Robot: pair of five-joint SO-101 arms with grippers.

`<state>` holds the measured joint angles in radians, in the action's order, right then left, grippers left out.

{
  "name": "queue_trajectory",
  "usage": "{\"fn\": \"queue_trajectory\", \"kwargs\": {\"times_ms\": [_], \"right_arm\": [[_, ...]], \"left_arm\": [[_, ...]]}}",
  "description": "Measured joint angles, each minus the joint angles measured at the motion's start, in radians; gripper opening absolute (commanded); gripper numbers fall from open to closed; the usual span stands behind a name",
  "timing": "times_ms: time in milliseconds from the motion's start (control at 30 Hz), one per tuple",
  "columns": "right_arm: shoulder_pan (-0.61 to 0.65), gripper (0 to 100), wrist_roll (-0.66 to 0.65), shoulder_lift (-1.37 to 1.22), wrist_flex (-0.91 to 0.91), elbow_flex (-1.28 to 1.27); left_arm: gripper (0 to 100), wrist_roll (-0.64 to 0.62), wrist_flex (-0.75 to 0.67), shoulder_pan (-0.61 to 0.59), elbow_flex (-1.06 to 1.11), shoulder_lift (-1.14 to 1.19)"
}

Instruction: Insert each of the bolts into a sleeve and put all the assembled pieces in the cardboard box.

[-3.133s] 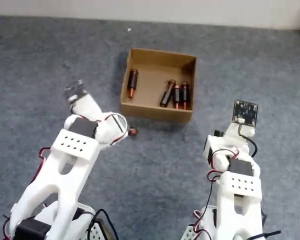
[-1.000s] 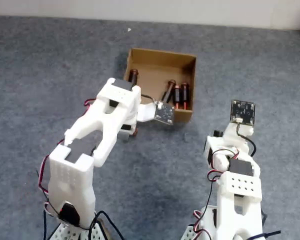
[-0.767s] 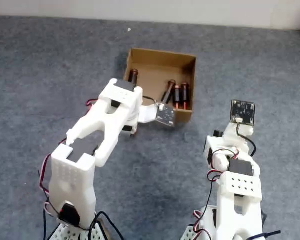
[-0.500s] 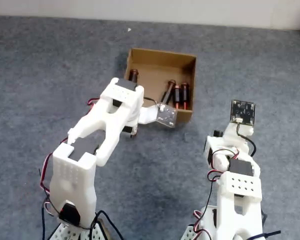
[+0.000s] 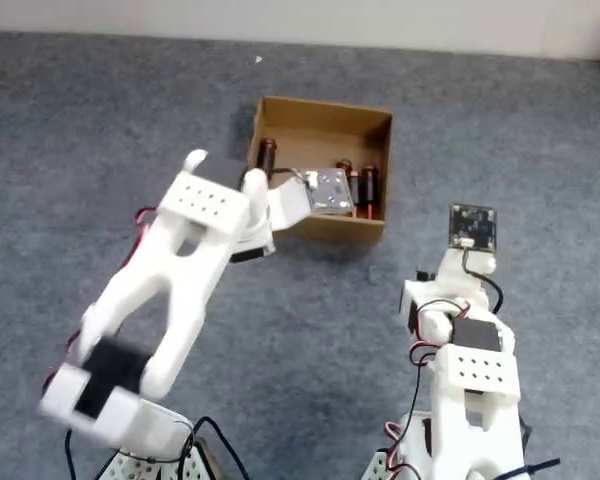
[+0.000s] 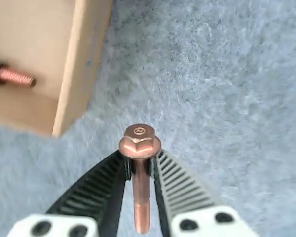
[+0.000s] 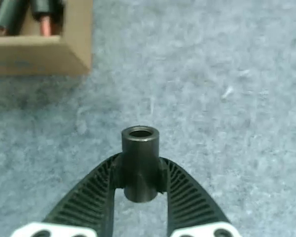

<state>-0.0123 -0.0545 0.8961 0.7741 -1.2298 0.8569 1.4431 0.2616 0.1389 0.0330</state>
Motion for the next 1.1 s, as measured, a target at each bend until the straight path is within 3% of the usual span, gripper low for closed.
{"fn": "queue_trajectory", "kwargs": {"times_ms": [133,300,467,867,1100], "right_arm": [[0.018,0.5,0.034,0.052,0.046,0.014],[0.086,0.5,0.081,0.219,0.069,0.014],[0.175,0.5,0.087,0.414,0.069,-0.043],[0.396,0.5,0.087,0.799,-0.190,-0.419],[0.519,0.5,0.089,0.911,-0.207,-0.440]], "left_arm": [[0,-0.127,0.002,0.000,0.101,-0.198],[0,-0.425,0.002,-0.002,0.209,-0.422],[0,-0.606,-0.025,-0.002,0.269,-0.600],[0,-1.046,-0.419,-0.002,0.511,-0.987],[0,-1.218,-0.611,0.068,0.643,-1.062]]}}
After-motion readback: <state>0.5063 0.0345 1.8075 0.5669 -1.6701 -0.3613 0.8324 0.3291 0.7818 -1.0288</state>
